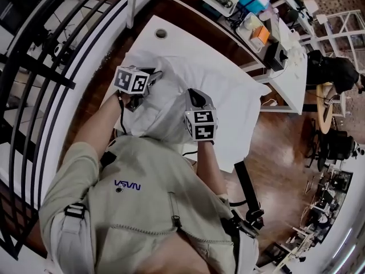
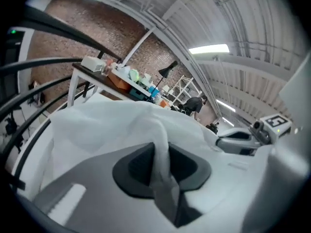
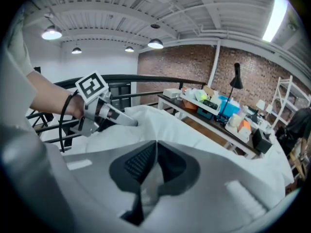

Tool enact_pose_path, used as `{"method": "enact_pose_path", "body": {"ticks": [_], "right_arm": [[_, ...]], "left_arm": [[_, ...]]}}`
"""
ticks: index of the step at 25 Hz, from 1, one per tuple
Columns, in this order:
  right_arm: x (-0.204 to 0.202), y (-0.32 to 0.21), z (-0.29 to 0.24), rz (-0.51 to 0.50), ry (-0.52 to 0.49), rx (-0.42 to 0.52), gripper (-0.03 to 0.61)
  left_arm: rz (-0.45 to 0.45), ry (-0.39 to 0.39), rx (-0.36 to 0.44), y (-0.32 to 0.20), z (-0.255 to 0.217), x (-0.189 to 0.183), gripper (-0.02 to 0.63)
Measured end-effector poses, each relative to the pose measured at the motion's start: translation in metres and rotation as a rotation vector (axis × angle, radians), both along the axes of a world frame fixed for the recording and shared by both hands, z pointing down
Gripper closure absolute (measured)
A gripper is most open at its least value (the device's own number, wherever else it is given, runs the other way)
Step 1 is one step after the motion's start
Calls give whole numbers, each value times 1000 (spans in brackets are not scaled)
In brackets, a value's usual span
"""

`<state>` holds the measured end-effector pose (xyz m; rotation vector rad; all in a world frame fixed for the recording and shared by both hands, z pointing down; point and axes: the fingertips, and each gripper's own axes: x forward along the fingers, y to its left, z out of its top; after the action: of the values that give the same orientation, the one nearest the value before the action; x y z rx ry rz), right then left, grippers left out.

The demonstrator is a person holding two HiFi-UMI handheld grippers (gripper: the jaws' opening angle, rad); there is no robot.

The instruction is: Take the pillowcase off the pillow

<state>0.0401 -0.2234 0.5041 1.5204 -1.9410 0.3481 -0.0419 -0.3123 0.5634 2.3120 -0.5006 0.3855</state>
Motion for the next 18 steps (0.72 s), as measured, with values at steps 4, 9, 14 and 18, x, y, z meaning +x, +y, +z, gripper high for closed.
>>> {"method": "enact_pose_path", "body": {"ticks": [4,9,14,18], "right_arm": [[-20,-7,-43,-56,-54,115,558],[-45,-28,-90,-154,-68,217,499],[-48,-60,-88,-199,-27,187,425],[-55,-81,-60,-284,19,78,371]], "left_arm": [[56,-49,165,32,-15,2,566],[67,-60,327,68,-34,-2,572],[126,-82,463,92,-54,4,575],[182,-93,534,109,-66,9,578]]}}
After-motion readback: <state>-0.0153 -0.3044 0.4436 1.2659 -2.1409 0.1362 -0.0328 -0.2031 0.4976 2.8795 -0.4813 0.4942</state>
